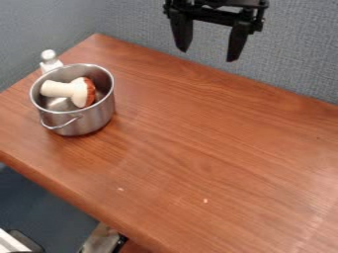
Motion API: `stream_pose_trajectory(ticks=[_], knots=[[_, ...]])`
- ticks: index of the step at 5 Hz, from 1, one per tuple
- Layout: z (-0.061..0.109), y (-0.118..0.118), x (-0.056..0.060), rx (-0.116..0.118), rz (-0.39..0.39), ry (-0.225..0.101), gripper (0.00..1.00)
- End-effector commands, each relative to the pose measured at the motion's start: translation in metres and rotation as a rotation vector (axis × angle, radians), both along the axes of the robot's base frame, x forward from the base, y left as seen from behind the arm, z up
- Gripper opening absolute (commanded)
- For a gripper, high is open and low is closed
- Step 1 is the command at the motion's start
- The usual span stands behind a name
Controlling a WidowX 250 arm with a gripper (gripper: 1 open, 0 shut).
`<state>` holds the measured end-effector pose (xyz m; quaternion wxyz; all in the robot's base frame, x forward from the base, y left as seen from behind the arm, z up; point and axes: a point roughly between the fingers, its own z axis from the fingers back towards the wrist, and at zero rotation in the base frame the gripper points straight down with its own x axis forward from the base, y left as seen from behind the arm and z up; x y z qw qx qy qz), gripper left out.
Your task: Put the mushroom in the metal pot
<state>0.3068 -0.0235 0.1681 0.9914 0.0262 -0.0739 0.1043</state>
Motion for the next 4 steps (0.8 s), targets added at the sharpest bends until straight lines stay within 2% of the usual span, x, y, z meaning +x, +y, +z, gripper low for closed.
stream_pose_trajectory(ticks=[1,2,3,4], knots=[[0.019,0.004,0.003,-0.006,0.044,-0.054,1.00],[-0.006,0.005,0.014,-0.012,-0.036,-0.072,1.00],[-0.045,-0.005,0.027,-0.001,-0.121,-0.095,1.00],[-0.048,-0.030,0.028,-0.026,-0.118,-0.110,0.00]])
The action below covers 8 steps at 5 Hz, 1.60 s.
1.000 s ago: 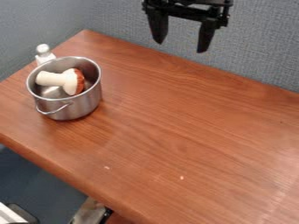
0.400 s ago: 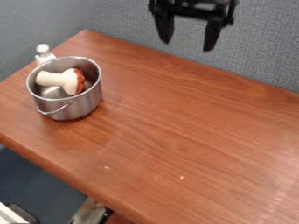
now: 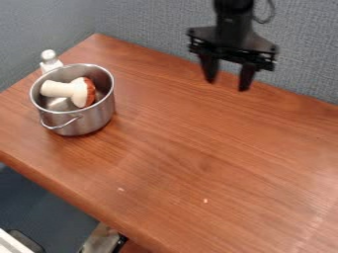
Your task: Put the mushroom in the metal pot
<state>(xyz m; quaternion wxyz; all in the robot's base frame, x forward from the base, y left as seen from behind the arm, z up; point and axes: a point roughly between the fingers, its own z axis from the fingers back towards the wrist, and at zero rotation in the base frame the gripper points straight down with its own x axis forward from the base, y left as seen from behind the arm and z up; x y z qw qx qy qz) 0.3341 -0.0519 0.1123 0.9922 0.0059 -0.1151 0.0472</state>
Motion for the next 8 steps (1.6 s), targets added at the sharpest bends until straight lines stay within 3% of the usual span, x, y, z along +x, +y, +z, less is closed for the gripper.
stream_pose_trajectory(ticks=[1,2,3,4,6,8], knots=[[0.012,-0.011,-0.003,-0.016,0.012,-0.030,1.00],[0.023,-0.005,0.004,0.028,-0.017,0.005,1.00],[0.036,0.009,0.007,0.044,-0.006,0.029,1.00],[0.040,0.023,0.005,0.042,0.022,0.053,1.00],[0.033,0.047,-0.015,0.011,0.099,0.042,1.00],[0.035,0.053,-0.006,0.021,-0.111,-0.019,1.00]])
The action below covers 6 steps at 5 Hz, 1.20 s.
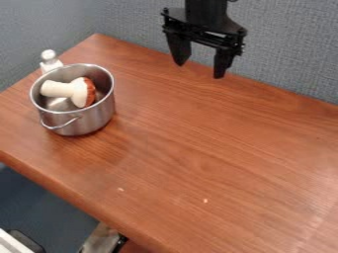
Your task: Put the mushroom in the metal pot
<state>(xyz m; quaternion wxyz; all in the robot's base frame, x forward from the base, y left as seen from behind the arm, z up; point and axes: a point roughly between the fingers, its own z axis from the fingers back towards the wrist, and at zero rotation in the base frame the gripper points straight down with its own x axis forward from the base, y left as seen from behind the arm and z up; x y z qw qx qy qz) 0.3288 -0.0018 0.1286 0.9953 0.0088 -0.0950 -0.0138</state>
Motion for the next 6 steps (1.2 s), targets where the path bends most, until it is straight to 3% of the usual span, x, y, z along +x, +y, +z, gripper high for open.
stream_pose_trajectory(ticks=[1,3,4,5,6], knots=[[0.028,0.008,-0.026,0.026,0.065,-0.043,1.00],[0.040,-0.022,-0.048,0.068,0.161,-0.013,1.00],[0.017,-0.031,-0.030,0.051,0.150,0.014,0.00],[0.005,-0.034,-0.019,0.031,0.118,0.035,1.00],[0.010,-0.032,-0.017,0.031,0.075,0.004,1.00]])
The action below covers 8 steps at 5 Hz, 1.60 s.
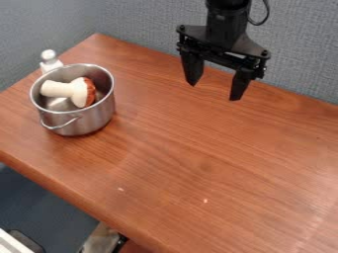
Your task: Put the mushroom in the metal pot
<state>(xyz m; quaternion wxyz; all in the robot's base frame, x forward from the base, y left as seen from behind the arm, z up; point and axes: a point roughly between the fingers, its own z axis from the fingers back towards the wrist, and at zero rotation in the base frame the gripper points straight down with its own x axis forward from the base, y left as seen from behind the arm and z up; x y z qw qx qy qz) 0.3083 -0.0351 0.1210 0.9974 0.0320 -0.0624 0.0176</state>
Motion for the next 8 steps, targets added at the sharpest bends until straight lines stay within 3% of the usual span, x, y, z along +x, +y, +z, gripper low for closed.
stream_pose_trajectory(ticks=[1,2,3,4,5,6,7,8], knots=[[0.033,-0.013,0.020,-0.001,0.027,-0.059,1.00],[0.008,-0.014,-0.001,0.008,-0.072,-0.050,1.00],[-0.007,-0.008,-0.017,-0.010,-0.135,-0.052,1.00],[0.009,-0.024,-0.007,-0.021,0.045,-0.053,1.00],[0.011,-0.038,0.002,-0.021,0.133,-0.030,1.00],[0.015,-0.039,0.004,-0.008,0.161,0.004,1.00],[0.004,-0.036,0.006,-0.021,0.120,0.032,1.00],[-0.003,-0.013,0.008,-0.049,0.055,0.044,1.00]])
